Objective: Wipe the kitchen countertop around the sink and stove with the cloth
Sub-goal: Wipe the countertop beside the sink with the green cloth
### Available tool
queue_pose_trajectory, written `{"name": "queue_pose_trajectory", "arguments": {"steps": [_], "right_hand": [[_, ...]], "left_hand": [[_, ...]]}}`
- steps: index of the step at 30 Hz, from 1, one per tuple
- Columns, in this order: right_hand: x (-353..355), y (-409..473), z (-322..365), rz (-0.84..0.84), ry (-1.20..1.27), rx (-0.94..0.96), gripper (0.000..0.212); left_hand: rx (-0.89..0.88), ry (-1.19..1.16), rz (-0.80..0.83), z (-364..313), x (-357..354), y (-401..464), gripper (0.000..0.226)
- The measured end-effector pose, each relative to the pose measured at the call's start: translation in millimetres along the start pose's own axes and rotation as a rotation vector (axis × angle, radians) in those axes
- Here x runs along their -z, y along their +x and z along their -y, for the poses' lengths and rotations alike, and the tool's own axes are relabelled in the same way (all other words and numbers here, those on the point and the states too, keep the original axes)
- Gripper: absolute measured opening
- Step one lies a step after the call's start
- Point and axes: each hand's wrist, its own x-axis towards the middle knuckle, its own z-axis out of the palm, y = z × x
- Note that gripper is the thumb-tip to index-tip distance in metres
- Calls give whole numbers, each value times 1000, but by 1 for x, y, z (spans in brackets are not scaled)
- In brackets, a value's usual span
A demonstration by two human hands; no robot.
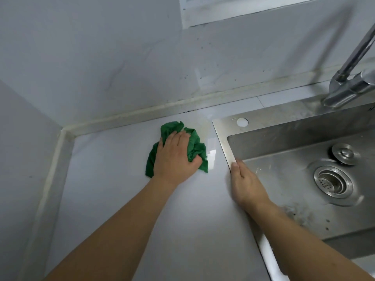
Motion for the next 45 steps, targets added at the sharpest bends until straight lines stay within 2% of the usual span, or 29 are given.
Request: {"name": "queue_pose_trajectory", "arguments": {"steps": [3,5,7,9,13,18,23,27,30,32,36,39,41,45], "right_hand": [[0,3,-1,-19,-31,-13,42],[-1,4,5,-2,-95,-42,43],[0,2,11,-4,-222,-82,42],[2,0,17,5,-307,-118,41],[5,1,23,23,-339,-161,42],[1,-1,17,9,-313,-163,43],[0,2,14,4,-279,-141,40],[2,0,14,15,-217,-125,39],[2,0,16,33,-193,-132,37],[4,0,15,38,-180,-149,33],[6,-1,15,41,-155,-170,34],[6,-3,15,53,-135,-172,36],[6,-1,14,47,-115,-170,36],[5,1,10,44,-88,-172,37]], "left_hand": [[-88,-72,5,0,6,-39,56],[-75,-63,-40,11,13,-73,60],[87,15,-104,24,17,-92,65],[267,56,-82,31,23,-89,76],[352,25,-31,45,18,-45,83],[311,59,-13,66,12,17,77],[125,30,-77,56,6,49,57],[31,-54,-21,48,16,55,52],[-177,-150,69,29,20,23,44],[-312,-160,107,15,13,-9,46],[-252,-93,34,11,6,-5,55],[-83,-75,-16,12,1,35,67],[-30,-90,-33,12,-4,63,58],[-38,-13,-68,5,-8,99,40]]}}
